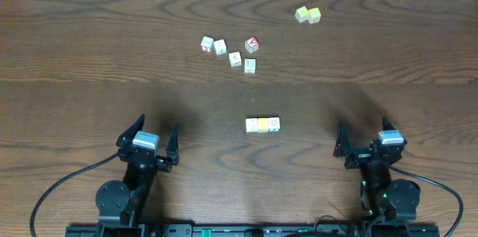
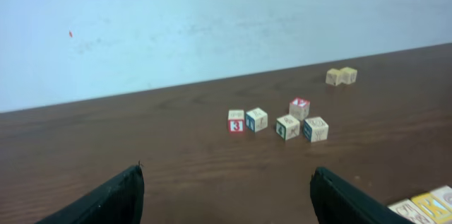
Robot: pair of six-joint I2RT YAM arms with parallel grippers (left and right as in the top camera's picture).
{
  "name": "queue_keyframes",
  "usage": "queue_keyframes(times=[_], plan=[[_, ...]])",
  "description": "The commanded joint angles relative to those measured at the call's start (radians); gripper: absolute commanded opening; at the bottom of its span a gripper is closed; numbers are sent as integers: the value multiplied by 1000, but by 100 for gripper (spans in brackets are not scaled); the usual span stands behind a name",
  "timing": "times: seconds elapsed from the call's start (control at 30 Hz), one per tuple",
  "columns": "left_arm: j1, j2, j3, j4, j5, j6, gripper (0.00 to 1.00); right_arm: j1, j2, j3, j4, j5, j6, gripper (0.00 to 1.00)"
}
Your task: Lift 3 blocks
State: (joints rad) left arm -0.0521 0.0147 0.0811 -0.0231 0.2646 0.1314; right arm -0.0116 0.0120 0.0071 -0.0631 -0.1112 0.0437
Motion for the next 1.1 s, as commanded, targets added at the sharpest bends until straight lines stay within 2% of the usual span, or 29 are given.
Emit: queue_keyframes(times=[0.0, 0.1, 0.23, 0.43, 1.07], plan=[[7, -13, -31, 41, 15, 14, 75, -3, -6, -2, -4, 6, -8, 99], [7, -13, -62, 86, 0, 8, 75, -3, -6, -2, -4, 6, -7, 99], [8, -13, -77, 69, -113, -104, 76, -3, -6, -2, -4, 6, -8, 99], [8, -13, -77, -41, -130, -105, 76, -3, -6, -2, -4, 6, -8, 99], [8, -10, -77, -40, -145, -100, 76, -3, -6, -2, -4, 6, -8, 99]])
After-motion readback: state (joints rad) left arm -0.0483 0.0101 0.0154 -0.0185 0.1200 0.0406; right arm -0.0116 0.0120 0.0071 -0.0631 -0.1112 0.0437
